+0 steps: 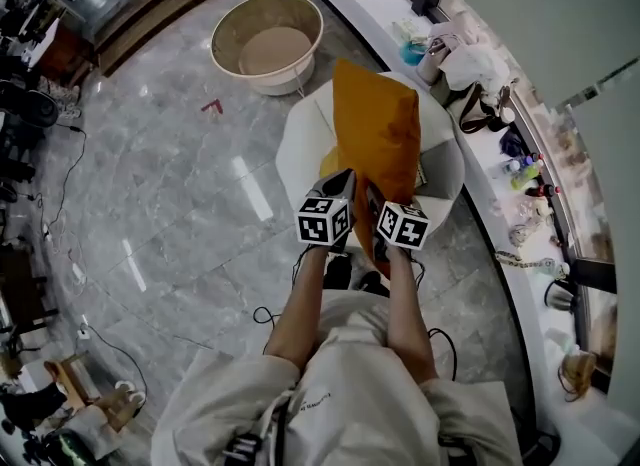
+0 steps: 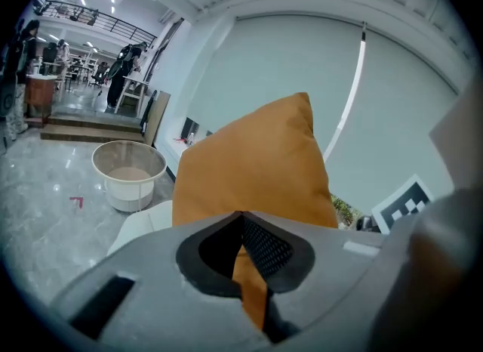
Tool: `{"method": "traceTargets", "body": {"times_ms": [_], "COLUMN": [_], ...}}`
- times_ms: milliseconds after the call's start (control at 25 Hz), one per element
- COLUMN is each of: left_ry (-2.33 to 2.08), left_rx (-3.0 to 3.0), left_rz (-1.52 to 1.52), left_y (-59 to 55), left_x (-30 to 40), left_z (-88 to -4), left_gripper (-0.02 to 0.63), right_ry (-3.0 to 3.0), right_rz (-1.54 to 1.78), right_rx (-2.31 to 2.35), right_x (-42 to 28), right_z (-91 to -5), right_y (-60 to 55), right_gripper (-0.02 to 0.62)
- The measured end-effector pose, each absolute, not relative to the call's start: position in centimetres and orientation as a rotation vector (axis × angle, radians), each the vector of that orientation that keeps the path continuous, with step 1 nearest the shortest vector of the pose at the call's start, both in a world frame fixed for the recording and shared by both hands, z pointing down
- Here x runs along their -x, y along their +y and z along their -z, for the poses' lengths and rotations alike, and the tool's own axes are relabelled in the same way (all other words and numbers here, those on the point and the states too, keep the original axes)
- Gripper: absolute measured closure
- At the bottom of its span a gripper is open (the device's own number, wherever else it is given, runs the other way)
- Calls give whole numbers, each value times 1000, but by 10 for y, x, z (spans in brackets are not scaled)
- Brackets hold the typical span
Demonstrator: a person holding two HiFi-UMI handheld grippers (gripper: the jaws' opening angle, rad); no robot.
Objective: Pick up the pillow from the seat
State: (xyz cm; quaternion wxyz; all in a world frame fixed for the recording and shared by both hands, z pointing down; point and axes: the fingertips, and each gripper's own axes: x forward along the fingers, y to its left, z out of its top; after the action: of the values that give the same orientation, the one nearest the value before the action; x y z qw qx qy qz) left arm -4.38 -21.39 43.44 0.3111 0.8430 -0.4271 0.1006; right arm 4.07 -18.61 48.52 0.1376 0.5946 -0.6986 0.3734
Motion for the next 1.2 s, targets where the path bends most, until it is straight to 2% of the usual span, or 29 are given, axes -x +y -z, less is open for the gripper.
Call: {"method": "traceTargets", "body": {"times_ms": [600, 1200], "left_ry": [-1159, -1154], "left_rx": [-2300, -2332], "left_rz": [-322, -354], "left_y": [-111, -47], "left_x": [16, -17], "left_z": [-404, -408], "left_gripper": [597, 597], "right_ry": [-2057, -2109], "right_rz": [-1000, -884], "right_rx": [-1802, -1774], "right_x": [-87, -110], "right_z": [-466, -458], "right_y": [-90, -42], "right_gripper": [287, 287]}}
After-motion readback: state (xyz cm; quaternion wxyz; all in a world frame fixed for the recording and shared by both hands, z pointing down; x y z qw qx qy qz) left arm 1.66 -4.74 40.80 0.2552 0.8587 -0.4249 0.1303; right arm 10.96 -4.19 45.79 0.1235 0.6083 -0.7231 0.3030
